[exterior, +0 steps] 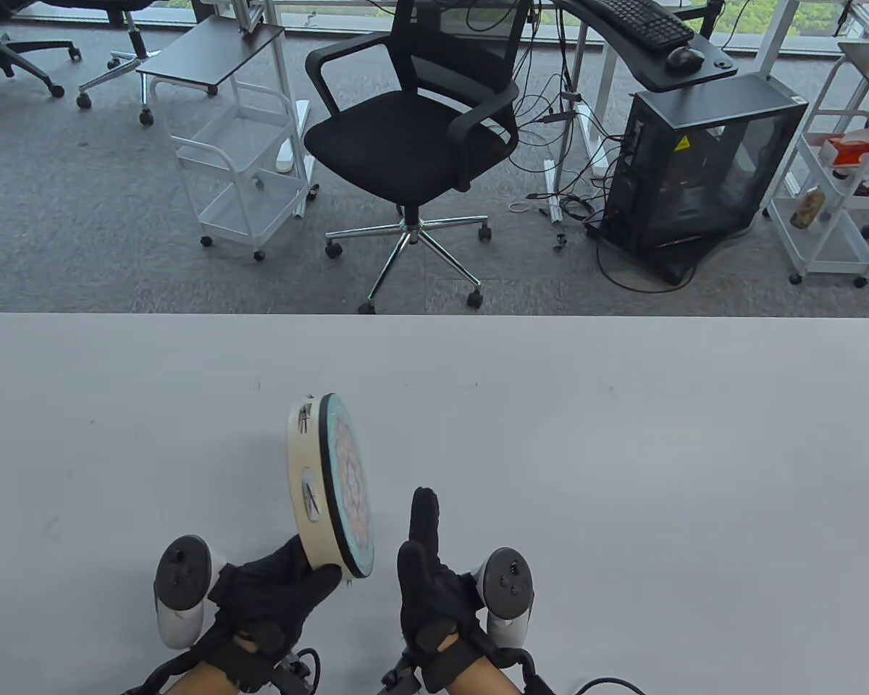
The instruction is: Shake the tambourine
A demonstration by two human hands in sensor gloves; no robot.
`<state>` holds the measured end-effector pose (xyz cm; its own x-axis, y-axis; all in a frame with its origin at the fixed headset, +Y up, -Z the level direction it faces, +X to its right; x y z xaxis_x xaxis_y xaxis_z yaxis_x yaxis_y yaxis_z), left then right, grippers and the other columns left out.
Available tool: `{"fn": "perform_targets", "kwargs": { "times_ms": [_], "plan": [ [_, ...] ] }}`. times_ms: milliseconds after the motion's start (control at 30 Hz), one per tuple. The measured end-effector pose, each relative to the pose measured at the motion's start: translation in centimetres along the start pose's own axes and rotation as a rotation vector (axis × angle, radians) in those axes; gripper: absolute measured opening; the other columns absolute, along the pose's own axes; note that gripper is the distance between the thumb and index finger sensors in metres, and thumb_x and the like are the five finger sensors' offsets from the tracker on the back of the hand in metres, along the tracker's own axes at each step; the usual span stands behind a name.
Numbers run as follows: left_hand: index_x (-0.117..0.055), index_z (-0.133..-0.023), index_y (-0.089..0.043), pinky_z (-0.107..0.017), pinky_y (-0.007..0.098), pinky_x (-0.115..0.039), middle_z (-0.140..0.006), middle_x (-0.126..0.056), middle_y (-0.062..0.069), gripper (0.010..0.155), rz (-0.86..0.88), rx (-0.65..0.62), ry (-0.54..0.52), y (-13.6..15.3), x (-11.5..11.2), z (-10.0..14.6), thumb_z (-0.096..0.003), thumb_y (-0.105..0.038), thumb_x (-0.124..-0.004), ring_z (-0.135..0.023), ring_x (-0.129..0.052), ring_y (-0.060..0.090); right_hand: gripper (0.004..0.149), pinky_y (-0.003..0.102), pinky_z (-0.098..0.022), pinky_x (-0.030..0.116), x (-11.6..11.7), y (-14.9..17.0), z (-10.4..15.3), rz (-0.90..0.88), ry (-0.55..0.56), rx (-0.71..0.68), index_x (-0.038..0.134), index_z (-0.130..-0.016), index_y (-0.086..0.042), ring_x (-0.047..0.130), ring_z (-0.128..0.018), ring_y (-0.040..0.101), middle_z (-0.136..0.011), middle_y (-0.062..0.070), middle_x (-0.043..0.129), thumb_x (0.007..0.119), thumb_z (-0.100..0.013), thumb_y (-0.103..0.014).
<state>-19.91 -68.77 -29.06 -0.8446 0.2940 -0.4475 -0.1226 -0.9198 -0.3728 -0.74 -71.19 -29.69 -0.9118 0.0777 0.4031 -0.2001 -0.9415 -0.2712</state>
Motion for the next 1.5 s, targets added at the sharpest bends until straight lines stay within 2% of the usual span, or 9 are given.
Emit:
{"fn": "perform_targets", "kwargs": {
  "times_ms": [67, 133, 467, 933, 1000, 1100, 1167, 1267, 1500],
  "plan": [
    [-0.072, -0.098, -0.03, -0.063, 0.062, -0.069, -0.097, -0.087, 0.001, 0.048, -0.126, -0.05, 0.253, -1.0, -2.9, -0.6, -0.051, -0.03, -0.083, -0.084, -0.092, 0.032, 0.09, 0.079, -0.05, 0.006, 0.9, -0.1, 0.3, 0.017, -0.044, -0.036, -0.019, -0.095, -0.006, -0.021, -0.08, 0.062, -0.091, 0.034, -0.025, 0.025, -0.049, -0.069],
    [-0.074, -0.097, -0.029, -0.063, 0.062, -0.069, -0.095, -0.09, 0.001, 0.049, -0.123, -0.058, 0.172, -1.4, -2.7, -0.3, -0.0495, -0.03, -0.085, -0.081, -0.096, 0.031, 0.09, 0.079, -0.052, 0.015, 0.2, -0.3, 0.7, -0.009, 0.087, -0.051, -0.004, -0.101, -0.004, -0.007, -0.086, 0.063, -0.099, 0.035, -0.009, 0.032, -0.05, -0.069],
    [-0.076, -0.096, -0.029, -0.063, 0.063, -0.069, -0.094, -0.091, 0.001, 0.048, -0.061, -0.016, 0.202, -0.5, -1.8, -0.7, -0.0494, -0.029, -0.086, -0.081, -0.095, 0.032, 0.091, 0.079, -0.053, 0.012, 0.5, -0.1, 0.3, 0.012, 0.012, 0.008, -0.011, -0.099, -0.005, -0.013, -0.085, 0.062, -0.096, 0.034, -0.017, 0.032, -0.051, -0.069],
    [-0.074, -0.097, -0.03, -0.064, 0.063, -0.067, -0.096, -0.089, 0.0, 0.047, 0.075, 0.068, -0.182, 0.3, 3.1, 0.9, -0.0514, -0.031, -0.084, -0.084, -0.093, 0.031, 0.092, 0.078, -0.054, 0.013, -1.1, -0.1, 0.2, 0.02, 0.072, 0.014, -0.008, -0.101, -0.003, -0.01, -0.086, 0.063, -0.099, 0.035, -0.013, 0.034, -0.052, -0.069],
    [-0.075, -0.097, -0.029, -0.064, 0.065, -0.066, -0.095, -0.089, 0.001, 0.048, 0.023, 0.04, -0.137, 0.0, 2.0, 0.6, -0.0505, -0.031, -0.085, -0.084, -0.092, 0.032, 0.092, 0.078, -0.054, 0.013, -0.7, -0.1, 0.1, 0.026, 0.058, 0.012, -0.009, -0.1, -0.004, -0.01, -0.086, 0.063, -0.098, 0.035, -0.013, 0.035, -0.052, -0.069],
    [-0.072, -0.098, -0.028, -0.065, 0.066, -0.065, -0.096, -0.087, 0.001, 0.047, -0.062, -0.037, 0.275, -0.7, -2.5, -0.9, -0.0515, -0.029, -0.083, -0.084, -0.092, 0.033, 0.093, 0.078, -0.05, 0.006, 1.6, 0.1, 0.0, 0.033, -0.071, -0.012, -0.02, -0.093, -0.005, -0.021, -0.079, 0.062, -0.091, 0.034, -0.025, 0.026, -0.048, -0.072],
    [-0.073, -0.098, -0.027, -0.065, 0.066, -0.065, -0.095, -0.088, 0.002, 0.049, -0.045, -0.04, 0.174, -0.7, -2.4, -0.6, -0.0502, -0.029, -0.085, -0.082, -0.094, 0.033, 0.093, 0.079, -0.053, 0.016, 0.2, 0.1, 0.5, 0.036, 0.11, -0.009, -0.002, -0.102, -0.004, -0.005, -0.087, 0.064, -0.099, 0.035, -0.007, 0.033, -0.049, -0.072],
    [-0.073, -0.098, -0.028, -0.066, 0.065, -0.065, -0.095, -0.088, 0.002, 0.048, -0.078, -0.046, 0.216, -0.9, -2.3, -0.7, -0.0505, -0.029, -0.084, -0.083, -0.093, 0.032, 0.093, 0.078, -0.053, 0.007, 0.8, 0.0, 0.3, 0.025, -0.025, -0.003, -0.014, -0.098, -0.006, -0.017, -0.084, 0.062, -0.096, 0.033, -0.02, 0.029, -0.05, -0.072],
    [-0.074, -0.097, -0.028, -0.065, 0.066, -0.065, -0.094, -0.089, 0.002, 0.048, -0.081, -0.036, 0.197, -0.9, -2.0, -0.6, -0.0499, -0.028, -0.085, -0.082, -0.094, 0.033, 0.093, 0.078, -0.053, 0.01, 0.8, 0.0, 0.1, 0.024, -0.009, -0.01, -0.011, -0.099, -0.006, -0.013, -0.085, 0.062, -0.097, 0.033, -0.017, 0.03, -0.05, -0.072]
  ]
}}
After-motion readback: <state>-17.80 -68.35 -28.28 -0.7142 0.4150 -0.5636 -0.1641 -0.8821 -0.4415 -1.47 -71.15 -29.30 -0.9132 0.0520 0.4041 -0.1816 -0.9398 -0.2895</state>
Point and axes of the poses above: the tracker on the back of each hand, its own y axis roughly to the little-finger side, its own z axis roughly from the fingertips to the wrist, x = y × z, the point moved 3 cm from there along -z, roughly from the wrist to the fingertips
